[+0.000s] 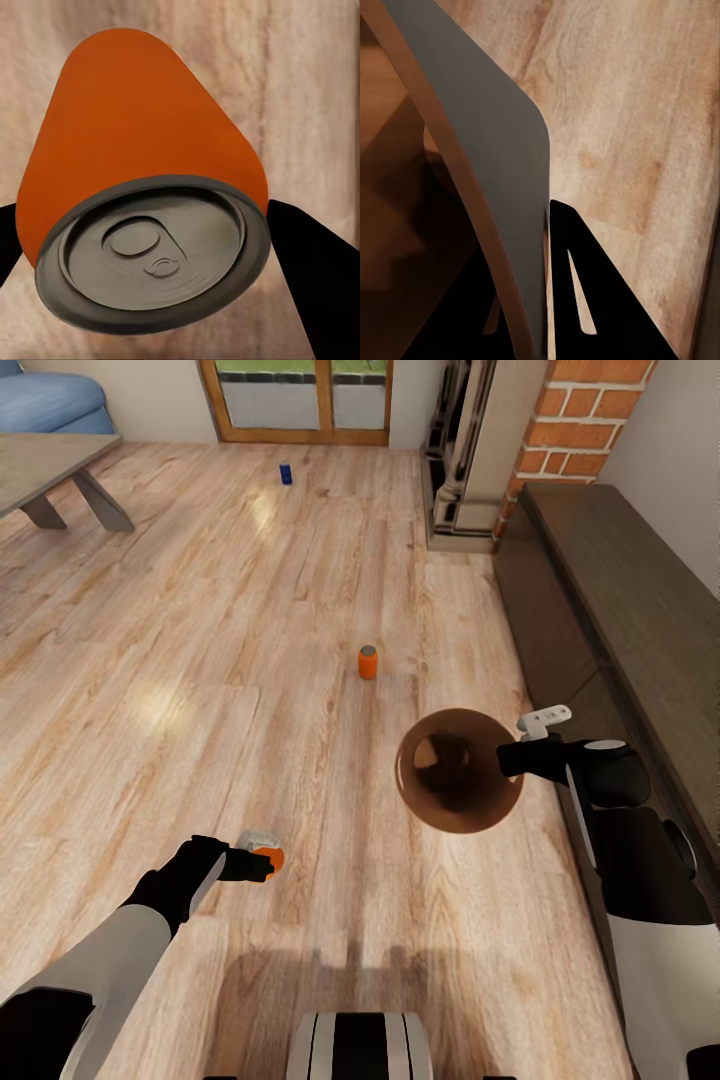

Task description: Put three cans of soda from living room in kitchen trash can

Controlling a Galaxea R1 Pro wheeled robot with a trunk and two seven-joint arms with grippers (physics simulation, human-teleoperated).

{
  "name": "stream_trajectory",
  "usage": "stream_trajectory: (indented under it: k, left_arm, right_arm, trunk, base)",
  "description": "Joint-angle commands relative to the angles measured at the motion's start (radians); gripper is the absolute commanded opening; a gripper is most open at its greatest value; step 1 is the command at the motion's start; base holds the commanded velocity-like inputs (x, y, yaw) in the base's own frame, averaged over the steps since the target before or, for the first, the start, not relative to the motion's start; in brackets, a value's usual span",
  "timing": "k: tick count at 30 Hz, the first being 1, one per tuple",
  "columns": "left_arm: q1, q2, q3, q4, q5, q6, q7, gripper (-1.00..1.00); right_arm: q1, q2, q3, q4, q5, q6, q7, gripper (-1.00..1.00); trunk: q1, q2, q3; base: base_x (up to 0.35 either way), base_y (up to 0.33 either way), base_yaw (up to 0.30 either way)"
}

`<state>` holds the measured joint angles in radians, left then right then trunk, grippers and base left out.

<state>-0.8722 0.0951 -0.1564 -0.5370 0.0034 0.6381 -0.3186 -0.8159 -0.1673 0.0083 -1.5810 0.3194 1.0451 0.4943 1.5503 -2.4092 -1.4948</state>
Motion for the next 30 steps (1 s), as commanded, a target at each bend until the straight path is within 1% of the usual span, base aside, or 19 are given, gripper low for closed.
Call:
stream_trajectory:
  k: [1, 10, 12, 14, 17, 19, 20, 21, 22, 23, 26, 27, 28, 29, 30]
  left_arm:
    - [0.000, 0.000, 0.000, 0.000, 0.000, 0.000, 0.000, -1.00]
    - [0.000, 0.000, 0.000, -0.001, -0.002, 0.001, 0.000, -1.00]
    - [0.000, 0.001, -0.001, -0.002, -0.002, 0.023, -0.001, -1.00]
    - [0.000, 0.001, -0.001, -0.002, 0.000, 0.030, -0.002, -1.00]
    - [-0.002, 0.005, 0.000, -0.002, 0.002, 0.047, -0.012, -1.00]
    - [-0.013, 0.010, 0.000, -0.025, 0.003, 0.103, -0.055, -1.00]
    - [-0.032, 0.014, 0.001, -0.068, 0.003, 0.149, -0.105, -1.00]
    - [-0.047, 0.021, 0.001, -0.103, 0.002, 0.180, -0.141, -1.00]
    - [-0.055, 0.028, 0.001, -0.121, 0.002, 0.195, -0.159, -1.00]
    - [-0.079, 0.062, 0.003, -0.173, 0.003, 0.231, -0.215, -1.00]
    - [-0.099, 0.103, 0.004, -0.216, 0.004, 0.256, -0.281, -1.00]
    - [-0.119, 0.127, 0.005, -0.238, 0.003, 0.267, -0.323, -1.00]
    - [-0.129, 0.136, 0.005, -0.246, 0.003, 0.271, -0.342, -1.00]
    - [-0.153, 0.154, 0.006, -0.262, 0.002, 0.278, -0.385, -1.00]
    - [-0.162, 0.161, 0.007, -0.268, 0.002, 0.281, -0.403, -1.00]
  right_arm:
    - [0.000, 0.003, 0.001, 0.000, -0.011, 0.002, 0.006, -1.00]
    - [0.003, 0.011, 0.004, 0.001, -0.017, 0.002, 0.006, -1.00]
    - [0.004, 0.013, 0.005, 0.001, -0.018, 0.002, 0.006, -1.00]
    - [0.004, 0.014, 0.009, 0.001, -0.018, 0.002, 0.006, -1.00]
    - [0.004, 0.015, 0.028, 0.001, -0.018, 0.002, 0.006, -1.00]
    - [0.004, 0.015, 0.040, 0.001, -0.018, 0.002, 0.006, -1.00]
    - [0.004, 0.015, 0.044, 0.001, -0.020, 0.002, 0.006, -1.00]
    - [0.004, 0.015, 0.046, 0.001, -0.022, 0.002, 0.006, -1.00]
    - [0.004, 0.015, 0.046, 0.001, -0.023, 0.002, 0.006, -1.00]
    - [0.004, 0.016, 0.048, 0.001, -0.025, 0.002, 0.007, -1.00]
    - [0.004, 0.018, 0.049, 0.001, -0.027, 0.002, 0.007, -1.00]
    - [0.005, 0.019, 0.050, 0.001, -0.028, 0.002, 0.007, -1.00]
    - [0.005, 0.019, 0.050, 0.001, -0.028, 0.002, 0.007, -1.00]
    - [0.005, 0.020, 0.052, 0.001, -0.029, 0.002, 0.007, -1.00]
    - [0.006, 0.019, 0.052, 0.001, -0.028, 0.002, 0.007, -1.00]
  trunk:
    - [-0.004, 0.007, 0.003]
    - [-0.038, 0.070, 0.031]
    - [-0.046, 0.084, 0.038]
    - [-0.054, 0.098, 0.044]
    - [-0.065, 0.119, 0.053]
    - [-0.073, 0.133, 0.060]
    - [-0.077, 0.140, 0.063]
    - [-0.081, 0.147, 0.066]
    - [-0.084, 0.154, 0.069]
    - [-0.088, 0.161, 0.072]
    - [-0.100, 0.182, 0.082]
    - [-0.104, 0.189, 0.085]
    - [-0.107, 0.196, 0.088]
    - [-0.107, 0.196, 0.088]
    - [-0.107, 0.196, 0.088]
  base:
    - [0.000, 0.000, 0.000]
    - [0.000, 0.000, 0.000]
    - [0.000, 0.000, 0.000]
    - [0.000, 0.000, 0.000]
    - [0.000, 0.000, 0.000]
    - [0.000, 0.000, 0.000]
    - [0.000, 0.000, 0.000]
    - [0.000, 0.000, 0.000]
    - [0.000, 0.000, 0.000]
    - [0.000, 0.000, 0.000]
    - [0.000, 0.000, 0.000]
    - [0.000, 0.000, 0.000]
    - [0.000, 0.000, 0.000]
    - [0.000, 0.000, 0.000]
    - [0.000, 0.000, 0.000]
